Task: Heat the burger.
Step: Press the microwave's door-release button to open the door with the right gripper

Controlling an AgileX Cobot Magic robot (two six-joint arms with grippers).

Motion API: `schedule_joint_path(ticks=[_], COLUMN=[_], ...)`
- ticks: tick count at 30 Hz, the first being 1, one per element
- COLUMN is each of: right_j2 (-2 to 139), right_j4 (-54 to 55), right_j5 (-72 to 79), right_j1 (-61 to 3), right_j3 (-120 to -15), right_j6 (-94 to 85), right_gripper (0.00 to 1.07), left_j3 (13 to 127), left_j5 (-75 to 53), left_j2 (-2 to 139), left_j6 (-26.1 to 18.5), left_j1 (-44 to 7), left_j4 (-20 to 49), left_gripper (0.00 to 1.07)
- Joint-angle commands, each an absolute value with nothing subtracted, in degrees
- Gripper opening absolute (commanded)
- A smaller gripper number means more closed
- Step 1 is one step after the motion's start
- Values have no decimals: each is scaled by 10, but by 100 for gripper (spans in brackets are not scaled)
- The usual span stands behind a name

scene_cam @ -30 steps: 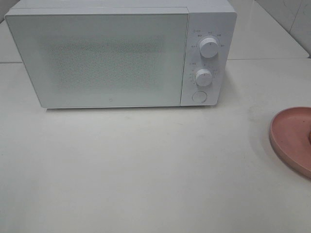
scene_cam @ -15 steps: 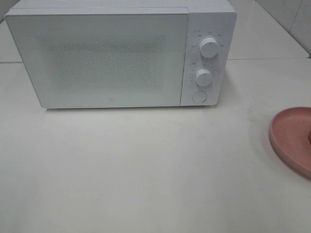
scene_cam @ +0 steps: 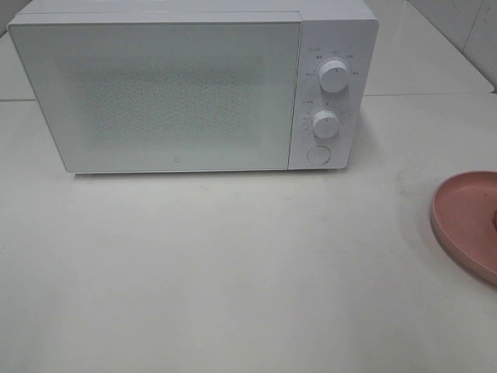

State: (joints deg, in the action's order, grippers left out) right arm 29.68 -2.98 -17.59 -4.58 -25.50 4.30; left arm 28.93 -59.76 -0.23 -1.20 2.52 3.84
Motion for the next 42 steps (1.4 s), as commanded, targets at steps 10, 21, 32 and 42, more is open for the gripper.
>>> schedule_joint_path(ticks=[10,21,32,42], right_j2=[403,562,679,778], right_j4=[-32,-34,-48,38], right_j5=[-30,164,321,456], right_j1=[-48,-48,-48,-71], right_j3=[-234,-234,-234,-216], right_j6=[45,45,34,-56], right_gripper=[73,73,73,73], left_j3=[289,289,289,289], left_j5=[-592,-592,-592,-592], left_j2=[-18,-18,-18,-18], left_j6=[-10,-10,-10,-10], left_j1=[23,23,23,23], left_j4=[37,37,37,37], left_gripper=[102,102,102,102])
